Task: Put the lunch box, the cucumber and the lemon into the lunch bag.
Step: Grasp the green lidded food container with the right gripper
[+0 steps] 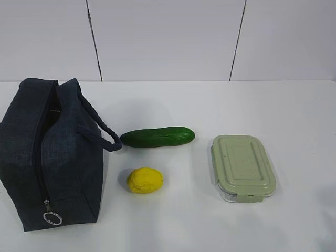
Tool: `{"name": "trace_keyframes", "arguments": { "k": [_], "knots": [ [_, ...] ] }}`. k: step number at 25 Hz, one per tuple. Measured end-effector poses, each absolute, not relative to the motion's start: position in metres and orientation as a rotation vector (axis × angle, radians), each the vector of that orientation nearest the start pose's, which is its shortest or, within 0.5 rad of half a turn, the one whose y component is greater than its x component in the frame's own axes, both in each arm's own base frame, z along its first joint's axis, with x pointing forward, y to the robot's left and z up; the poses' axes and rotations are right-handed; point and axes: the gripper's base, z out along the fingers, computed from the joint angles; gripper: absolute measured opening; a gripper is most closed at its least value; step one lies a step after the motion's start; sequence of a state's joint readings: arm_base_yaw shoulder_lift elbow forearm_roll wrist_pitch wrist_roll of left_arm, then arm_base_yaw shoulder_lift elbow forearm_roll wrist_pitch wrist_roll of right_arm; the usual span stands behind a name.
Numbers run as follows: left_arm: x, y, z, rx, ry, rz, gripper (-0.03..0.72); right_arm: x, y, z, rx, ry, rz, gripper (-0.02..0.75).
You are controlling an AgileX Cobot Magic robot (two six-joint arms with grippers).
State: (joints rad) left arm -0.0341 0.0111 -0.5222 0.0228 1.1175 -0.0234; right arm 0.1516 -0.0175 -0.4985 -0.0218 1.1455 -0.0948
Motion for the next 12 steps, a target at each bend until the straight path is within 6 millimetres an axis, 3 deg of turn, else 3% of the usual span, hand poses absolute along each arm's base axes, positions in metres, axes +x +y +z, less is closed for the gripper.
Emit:
{"name": "trace_keyframes", "arguments": {
  "k": [12],
  "knots": [
    [-0.0081, 0.0021, 0.2789, 0.009, 2.09, -0.007, 0.242, -0.0106, -0.004, 0.27, -0.257, 2.097, 0.0, 0.436]
  ]
}}
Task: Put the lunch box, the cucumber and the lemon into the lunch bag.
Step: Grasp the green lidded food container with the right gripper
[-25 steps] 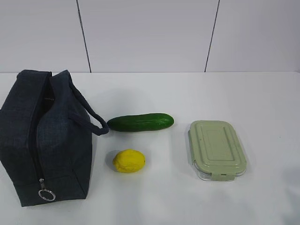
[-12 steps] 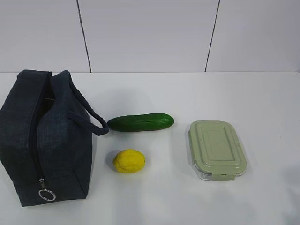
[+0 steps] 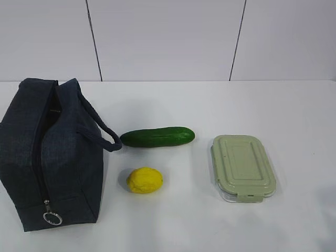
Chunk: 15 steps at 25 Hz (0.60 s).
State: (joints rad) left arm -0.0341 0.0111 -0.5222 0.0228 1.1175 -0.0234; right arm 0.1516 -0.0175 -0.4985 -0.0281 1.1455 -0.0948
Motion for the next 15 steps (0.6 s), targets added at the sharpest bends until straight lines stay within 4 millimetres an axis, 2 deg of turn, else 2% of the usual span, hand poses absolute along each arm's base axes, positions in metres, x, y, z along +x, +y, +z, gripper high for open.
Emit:
{"name": "trace_keyframes", "arguments": {
  "k": [13, 15],
  "knots": [
    [-0.0081, 0.0021, 0.2789, 0.009, 2.09, -0.007, 0.242, -0.0107, -0.0037, 0.27, -0.257, 2.097, 0.005, 0.436],
    [-0.0081, 0.0021, 0.2789, 0.009, 2.09, -0.007, 0.242, -0.0105, -0.0035, 0.2703, -0.214, 2.098, 0.032, 0.436]
  ]
}}
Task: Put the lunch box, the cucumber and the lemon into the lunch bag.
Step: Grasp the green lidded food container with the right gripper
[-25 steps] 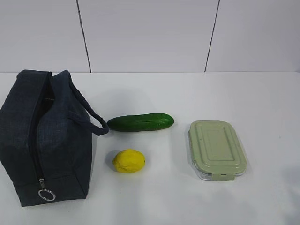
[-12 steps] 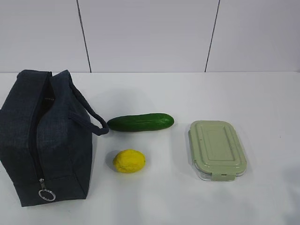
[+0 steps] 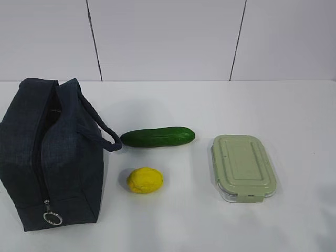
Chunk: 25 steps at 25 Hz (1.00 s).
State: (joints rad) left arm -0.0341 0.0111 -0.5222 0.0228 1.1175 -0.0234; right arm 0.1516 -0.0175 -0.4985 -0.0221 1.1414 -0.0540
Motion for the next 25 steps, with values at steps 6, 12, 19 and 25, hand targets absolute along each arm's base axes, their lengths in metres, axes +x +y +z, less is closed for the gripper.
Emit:
{"name": "trace_keyframes", "arguments": {
  "k": [6, 12, 19, 25],
  "knots": [
    [-0.008, 0.002, 0.279, 0.009, 2.09, -0.007, 0.242, 0.0, 0.0, 0.288, -0.104, 2.137, 0.121, 0.452],
    [-0.008, 0.002, 0.279, 0.009, 2.09, -0.007, 0.242, 0.045, 0.014, 0.325, -0.096, 2.294, 0.216, 0.495],
    [-0.008, 0.002, 0.279, 0.009, 2.09, -0.007, 0.242, 0.118, 0.034, 0.344, -0.217, 2.43, 0.298, 0.496],
    [-0.008, 0.002, 0.279, 0.009, 2.09, -0.007, 0.242, 0.172, 0.055, 0.336, -0.354, 2.502, 0.458, 0.496]
  ]
}}
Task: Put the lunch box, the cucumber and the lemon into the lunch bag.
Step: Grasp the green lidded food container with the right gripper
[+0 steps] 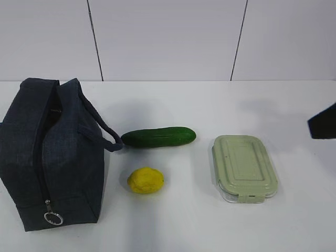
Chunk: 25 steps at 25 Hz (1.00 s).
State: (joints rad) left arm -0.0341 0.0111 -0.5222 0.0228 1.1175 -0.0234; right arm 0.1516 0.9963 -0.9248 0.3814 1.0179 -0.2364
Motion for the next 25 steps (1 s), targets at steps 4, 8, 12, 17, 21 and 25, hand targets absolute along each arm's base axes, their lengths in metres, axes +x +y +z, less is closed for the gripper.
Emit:
{"name": "trace_keyframes", "arguments": {
  "k": [4, 8, 12, 17, 21, 25],
  "knots": [
    [-0.008, 0.002, 0.279, 0.009, 2.09, -0.007, 0.242, 0.198, 0.062, 0.325, -0.399, 2.525, 0.525, 0.496],
    [-0.008, 0.002, 0.279, 0.009, 2.09, -0.007, 0.242, 0.219, 0.048, 0.315, -0.345, 2.527, 0.59, 0.496],
    [-0.008, 0.002, 0.279, 0.009, 2.09, -0.007, 0.242, 0.234, 0.018, 0.306, -0.303, 2.492, 0.752, 0.496],
    [-0.008, 0.002, 0.279, 0.009, 2.09, -0.007, 0.242, 0.258, -0.018, 0.283, -0.205, 2.418, 0.961, 0.496],
    [-0.008, 0.002, 0.279, 0.009, 2.09, -0.007, 0.242, 0.274, -0.029, 0.254, -0.187, 2.458, 1.015, 0.496],
    [-0.008, 0.002, 0.279, 0.009, 2.09, -0.007, 0.242, 0.285, -0.034, 0.227, -0.194, 2.506, 1.067, 0.496]
  ]
}}
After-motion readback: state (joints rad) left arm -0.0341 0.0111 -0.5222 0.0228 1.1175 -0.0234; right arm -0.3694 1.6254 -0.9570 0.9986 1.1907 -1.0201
